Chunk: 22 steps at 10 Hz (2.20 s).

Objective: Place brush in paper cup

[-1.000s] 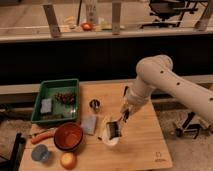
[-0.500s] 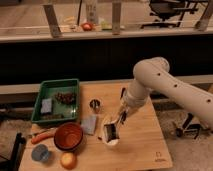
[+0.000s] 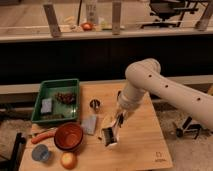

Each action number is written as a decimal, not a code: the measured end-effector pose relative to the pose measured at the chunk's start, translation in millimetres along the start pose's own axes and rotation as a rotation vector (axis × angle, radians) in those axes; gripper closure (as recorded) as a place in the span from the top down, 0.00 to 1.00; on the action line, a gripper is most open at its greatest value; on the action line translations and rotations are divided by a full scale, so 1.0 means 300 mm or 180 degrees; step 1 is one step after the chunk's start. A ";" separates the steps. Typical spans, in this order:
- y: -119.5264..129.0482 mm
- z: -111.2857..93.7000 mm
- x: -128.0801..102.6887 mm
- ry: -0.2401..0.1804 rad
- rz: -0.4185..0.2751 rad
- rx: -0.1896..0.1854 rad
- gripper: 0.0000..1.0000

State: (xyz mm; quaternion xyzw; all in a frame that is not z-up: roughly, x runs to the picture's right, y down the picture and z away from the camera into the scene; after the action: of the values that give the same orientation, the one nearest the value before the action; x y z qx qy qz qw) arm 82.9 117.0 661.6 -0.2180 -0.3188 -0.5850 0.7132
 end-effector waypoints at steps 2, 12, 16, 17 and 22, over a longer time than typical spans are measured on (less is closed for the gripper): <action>0.008 0.029 -0.001 -0.0065 0.0006 -0.0105 0.01; -0.025 0.212 -0.040 -0.0598 -0.0003 -0.0481 0.01; -0.040 0.244 -0.065 -0.0703 -0.0031 -0.0534 0.01; -0.042 0.250 -0.073 -0.0721 -0.0040 -0.0541 0.01; -0.056 0.257 -0.090 -0.0759 -0.0075 -0.0544 0.01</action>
State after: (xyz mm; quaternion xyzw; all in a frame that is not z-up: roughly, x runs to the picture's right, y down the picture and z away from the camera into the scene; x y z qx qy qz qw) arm 48.0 184.8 695.6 -0.3421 -0.3528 -0.5884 0.6421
